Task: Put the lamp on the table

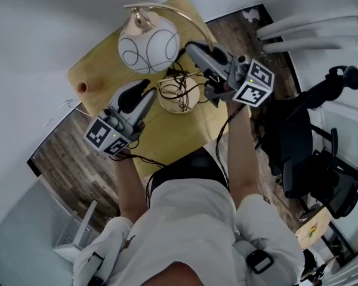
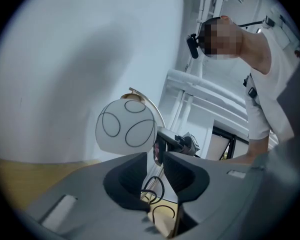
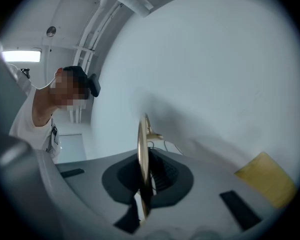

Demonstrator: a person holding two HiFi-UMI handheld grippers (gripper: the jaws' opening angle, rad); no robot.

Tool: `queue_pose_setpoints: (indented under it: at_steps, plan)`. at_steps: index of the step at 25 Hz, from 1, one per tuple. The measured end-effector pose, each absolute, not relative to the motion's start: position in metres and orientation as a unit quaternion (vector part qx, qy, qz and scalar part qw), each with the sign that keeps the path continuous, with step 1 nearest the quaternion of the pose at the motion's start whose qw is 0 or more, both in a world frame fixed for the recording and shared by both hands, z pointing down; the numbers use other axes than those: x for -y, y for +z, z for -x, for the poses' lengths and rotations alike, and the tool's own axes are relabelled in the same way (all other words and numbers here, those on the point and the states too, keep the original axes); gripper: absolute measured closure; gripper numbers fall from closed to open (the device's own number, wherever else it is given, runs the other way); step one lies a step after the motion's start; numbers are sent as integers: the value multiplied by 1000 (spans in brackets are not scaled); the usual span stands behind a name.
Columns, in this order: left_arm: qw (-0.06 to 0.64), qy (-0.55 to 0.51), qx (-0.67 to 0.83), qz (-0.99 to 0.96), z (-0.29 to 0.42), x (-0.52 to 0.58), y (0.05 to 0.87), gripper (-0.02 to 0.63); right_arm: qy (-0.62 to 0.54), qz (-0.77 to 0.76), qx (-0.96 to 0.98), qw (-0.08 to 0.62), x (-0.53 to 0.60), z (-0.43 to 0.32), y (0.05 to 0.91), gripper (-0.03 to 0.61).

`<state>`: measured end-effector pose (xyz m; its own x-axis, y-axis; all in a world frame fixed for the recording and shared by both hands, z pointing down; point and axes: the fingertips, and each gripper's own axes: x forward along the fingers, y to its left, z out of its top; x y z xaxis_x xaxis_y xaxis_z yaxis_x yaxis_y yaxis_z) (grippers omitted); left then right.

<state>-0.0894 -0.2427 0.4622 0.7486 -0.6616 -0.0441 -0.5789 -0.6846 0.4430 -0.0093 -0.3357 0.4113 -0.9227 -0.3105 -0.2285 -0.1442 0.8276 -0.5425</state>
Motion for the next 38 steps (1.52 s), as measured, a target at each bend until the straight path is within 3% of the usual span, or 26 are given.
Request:
queue_pose_setpoints:
  at_steps: [11,20,38]
  plan:
    - [161,-101,329,-925,79,248,415,525,-260,116,-948,140,331,9,408,577]
    - [137,-90,340,-926,78,242,398,611,-245,106,-956,124,312,13,404,577]
    - [123,-82,330,-932,63,214,372,617,-189,100,-972,93,277,8,385,575]
